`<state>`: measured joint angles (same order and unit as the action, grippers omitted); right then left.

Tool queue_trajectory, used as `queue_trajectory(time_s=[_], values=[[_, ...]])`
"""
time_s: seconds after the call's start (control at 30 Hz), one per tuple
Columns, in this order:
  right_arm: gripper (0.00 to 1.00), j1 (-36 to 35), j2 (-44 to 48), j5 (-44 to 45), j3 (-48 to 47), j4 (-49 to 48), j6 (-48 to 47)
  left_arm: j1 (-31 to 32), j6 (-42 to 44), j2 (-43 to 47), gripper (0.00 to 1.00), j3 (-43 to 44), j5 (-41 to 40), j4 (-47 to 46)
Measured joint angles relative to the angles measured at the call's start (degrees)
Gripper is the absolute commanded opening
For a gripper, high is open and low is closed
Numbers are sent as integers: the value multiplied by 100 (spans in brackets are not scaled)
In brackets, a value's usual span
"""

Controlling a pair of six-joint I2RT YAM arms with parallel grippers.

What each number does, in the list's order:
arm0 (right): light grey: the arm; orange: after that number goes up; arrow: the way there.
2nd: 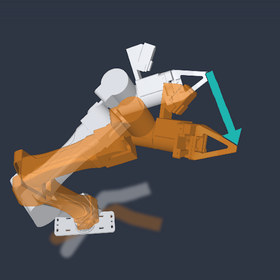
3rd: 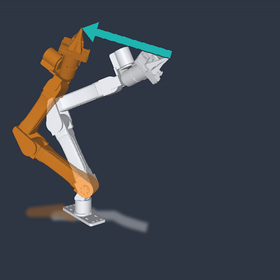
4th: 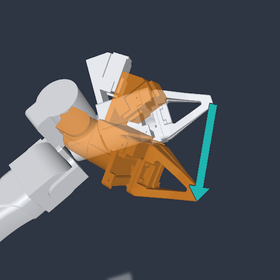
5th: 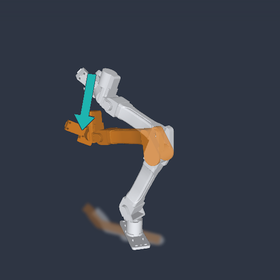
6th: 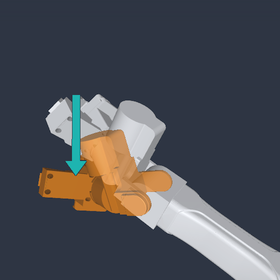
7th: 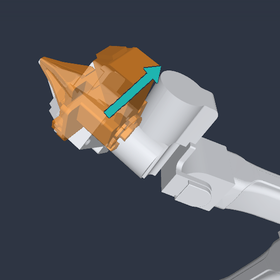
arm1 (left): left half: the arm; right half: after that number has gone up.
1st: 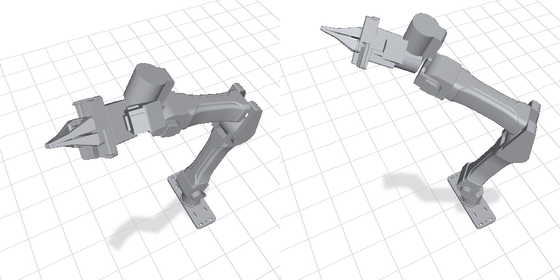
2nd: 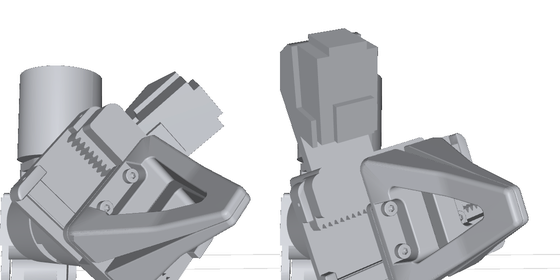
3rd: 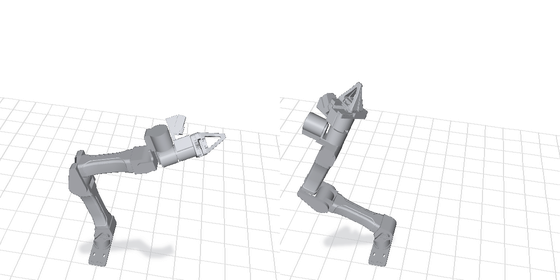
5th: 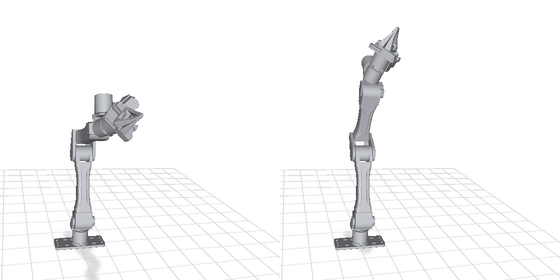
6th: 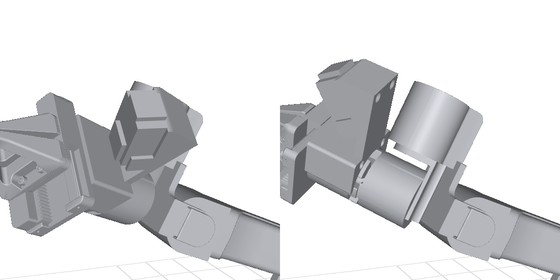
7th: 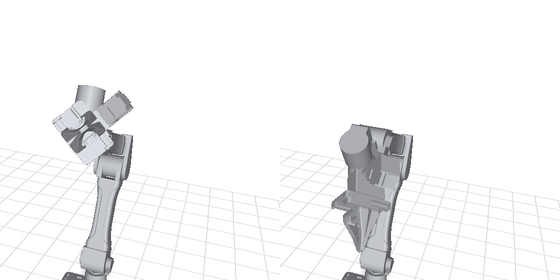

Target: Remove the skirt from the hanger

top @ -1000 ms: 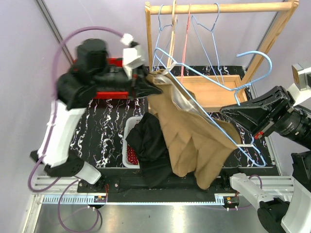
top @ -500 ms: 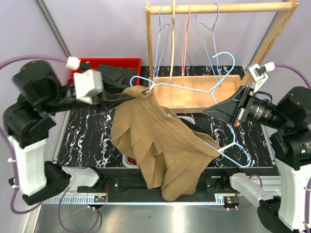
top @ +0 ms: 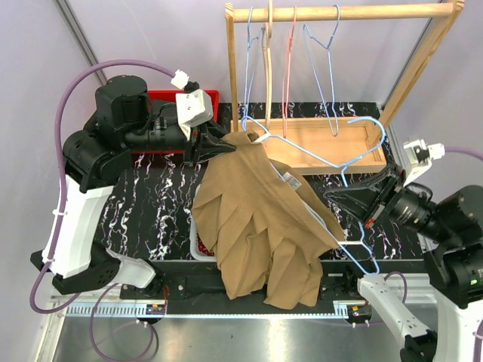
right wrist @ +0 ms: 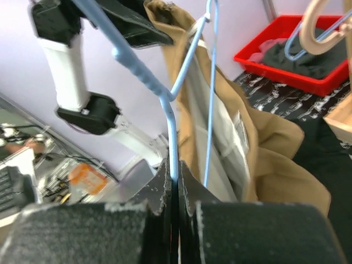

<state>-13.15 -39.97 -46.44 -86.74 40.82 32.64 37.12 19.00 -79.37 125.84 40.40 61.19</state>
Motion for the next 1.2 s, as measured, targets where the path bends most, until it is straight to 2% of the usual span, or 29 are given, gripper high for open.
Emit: queue_trajectory(time_s=[0.1,0.23,0.37,0.53,0.67,0.73,0.77,0.8,0.83,1.07,1.1,1.13,1.2], values=[[0,0,343,205,566,-199,-177,0,-9,35,26,0,11,0],[0,0,374,308,837,-389,-396,0,-50,37,27,0,11,0],[0,0,382,310,828,-297,-691,0,-63,37,27,0,9,-2],[0,0,498,-116,730,-151,-841,0,-70,48,29,0,9,0],[0,0,918,-354,772,-42,-852,0,-83,98,36,-35,4,-13],[0,0,1106,-514,658,90,-885,-2,-85,179,44,-125,-31,-35],[0,0,1126,-570,570,142,-890,-9,-90,221,52,-184,-39,-83],[0,0,1123,-634,446,186,-890,-11,-98,273,66,-251,-42,-122],[0,0,1097,-717,326,195,-885,-13,-122,326,71,-323,-35,-144],[0,0,634,-1156,-258,-2,-597,-22,-391,481,73,-1130,448,-372],[0,0,557,-1176,-313,-55,-562,-24,-442,490,77,-1309,586,-431],[0,0,474,-1178,-389,-74,-531,-22,-479,494,87,-1460,719,-461],[0,-4,295,-1178,-579,-109,-487,-33,-542,529,88,-1928,1156,-590]])
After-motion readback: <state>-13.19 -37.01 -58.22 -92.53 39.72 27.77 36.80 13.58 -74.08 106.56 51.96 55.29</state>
